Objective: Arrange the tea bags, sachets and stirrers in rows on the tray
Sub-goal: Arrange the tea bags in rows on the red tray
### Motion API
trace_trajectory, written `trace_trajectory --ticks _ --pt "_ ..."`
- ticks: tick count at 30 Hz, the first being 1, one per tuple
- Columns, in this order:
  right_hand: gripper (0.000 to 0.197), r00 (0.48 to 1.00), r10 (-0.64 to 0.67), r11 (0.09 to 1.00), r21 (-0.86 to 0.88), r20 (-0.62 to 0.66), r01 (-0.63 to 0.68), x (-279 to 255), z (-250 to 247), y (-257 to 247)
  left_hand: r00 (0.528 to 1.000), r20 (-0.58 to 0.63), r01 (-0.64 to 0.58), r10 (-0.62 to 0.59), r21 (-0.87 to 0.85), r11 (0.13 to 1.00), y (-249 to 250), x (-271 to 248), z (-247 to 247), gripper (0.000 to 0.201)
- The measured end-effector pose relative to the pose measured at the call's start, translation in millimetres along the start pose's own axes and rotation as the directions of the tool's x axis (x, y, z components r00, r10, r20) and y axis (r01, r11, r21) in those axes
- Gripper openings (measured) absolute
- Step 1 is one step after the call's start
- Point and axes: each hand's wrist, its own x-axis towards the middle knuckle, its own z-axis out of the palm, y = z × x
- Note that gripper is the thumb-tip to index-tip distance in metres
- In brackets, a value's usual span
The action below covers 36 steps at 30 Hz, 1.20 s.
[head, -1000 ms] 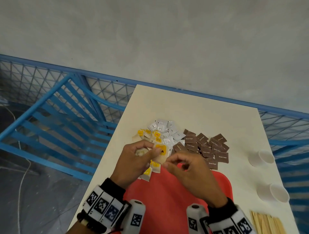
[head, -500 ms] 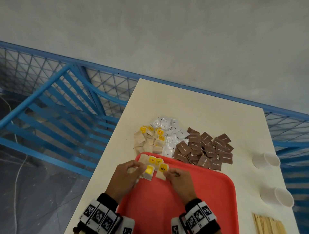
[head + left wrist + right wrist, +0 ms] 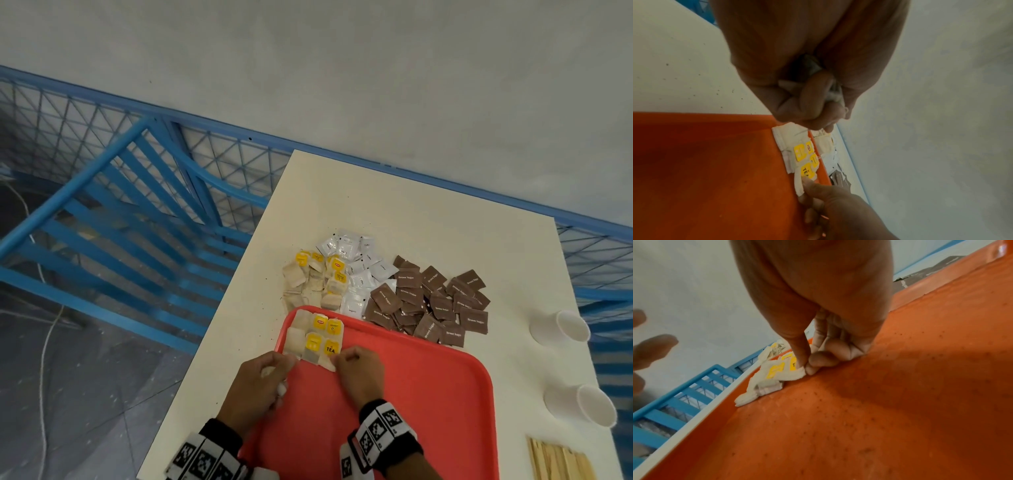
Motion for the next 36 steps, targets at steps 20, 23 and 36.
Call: trace_trajectory --ticks 20,23,36 --pt "0.016 0.688 -0.705 0.694 -0.034 0.172 0.719 -84.2 -85.8 -58.7 0.948 0.316 0.217 -0.048 -0.525 0.823 42.2 -13.5 41.9 0.069" --pt "0.028 0.673 -0.710 0.672 -0.083 0.209 0.736 -89.5 -89.7 -57.5 0.954 0.300 0.158 -0.024 -0.432 0.888 45.9 -22.3 56.4 0.064" --pt "0.019 0.881 -0.355 0.801 0.588 0.312 0.114 -95.5 -139.7 -63.3 0.968 0.248 0.019 0.043 -0.241 0.970 62.0 -48.5 62.9 0.049"
